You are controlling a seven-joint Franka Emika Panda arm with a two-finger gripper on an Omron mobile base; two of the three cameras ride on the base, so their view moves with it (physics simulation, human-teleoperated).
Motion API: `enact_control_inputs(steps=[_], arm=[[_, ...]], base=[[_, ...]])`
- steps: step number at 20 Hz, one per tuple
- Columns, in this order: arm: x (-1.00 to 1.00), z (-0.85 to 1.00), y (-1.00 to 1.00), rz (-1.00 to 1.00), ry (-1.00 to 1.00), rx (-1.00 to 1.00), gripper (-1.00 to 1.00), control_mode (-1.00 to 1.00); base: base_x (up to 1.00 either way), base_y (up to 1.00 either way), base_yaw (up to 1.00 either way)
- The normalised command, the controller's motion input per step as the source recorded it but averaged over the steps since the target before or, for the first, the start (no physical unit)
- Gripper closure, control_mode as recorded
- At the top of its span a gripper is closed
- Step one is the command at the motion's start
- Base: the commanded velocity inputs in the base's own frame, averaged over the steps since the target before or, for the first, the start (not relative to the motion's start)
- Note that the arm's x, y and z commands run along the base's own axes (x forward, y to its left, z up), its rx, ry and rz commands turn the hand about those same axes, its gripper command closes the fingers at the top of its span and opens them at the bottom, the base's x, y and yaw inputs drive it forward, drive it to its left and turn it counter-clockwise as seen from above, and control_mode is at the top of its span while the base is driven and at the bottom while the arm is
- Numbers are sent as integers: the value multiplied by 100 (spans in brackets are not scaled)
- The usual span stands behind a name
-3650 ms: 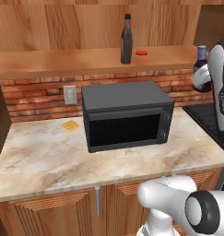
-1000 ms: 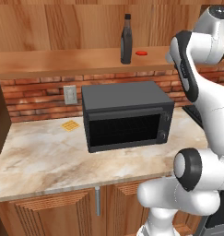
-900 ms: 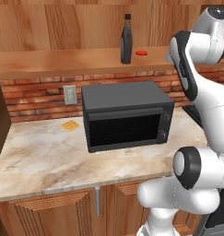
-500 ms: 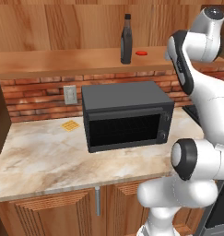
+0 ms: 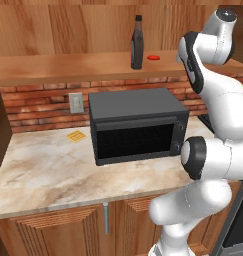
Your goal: Pick the syrup bottle and condiment bottle from the counter and place them in the cabinet.
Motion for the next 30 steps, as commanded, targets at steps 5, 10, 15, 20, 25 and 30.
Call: enact_control_inputs(steps=[5,10,15,20,25,30], arm=[[38,-11,-11,-2,0,4,100,-100],[32,-22,-7,0,0,3,100,-100],[35,-21,-8,0,0,2,100,-100],[37,-18,-3,0,0,1,-100,-100],[15,-10,-1,0,0,0,-100,-100],[0,0,0,0,0,0,-100,-100]], base=[[0,0,0],[0,0,0],[0,0,0],[0,0,0],[0,0,0],[0,0,0]])
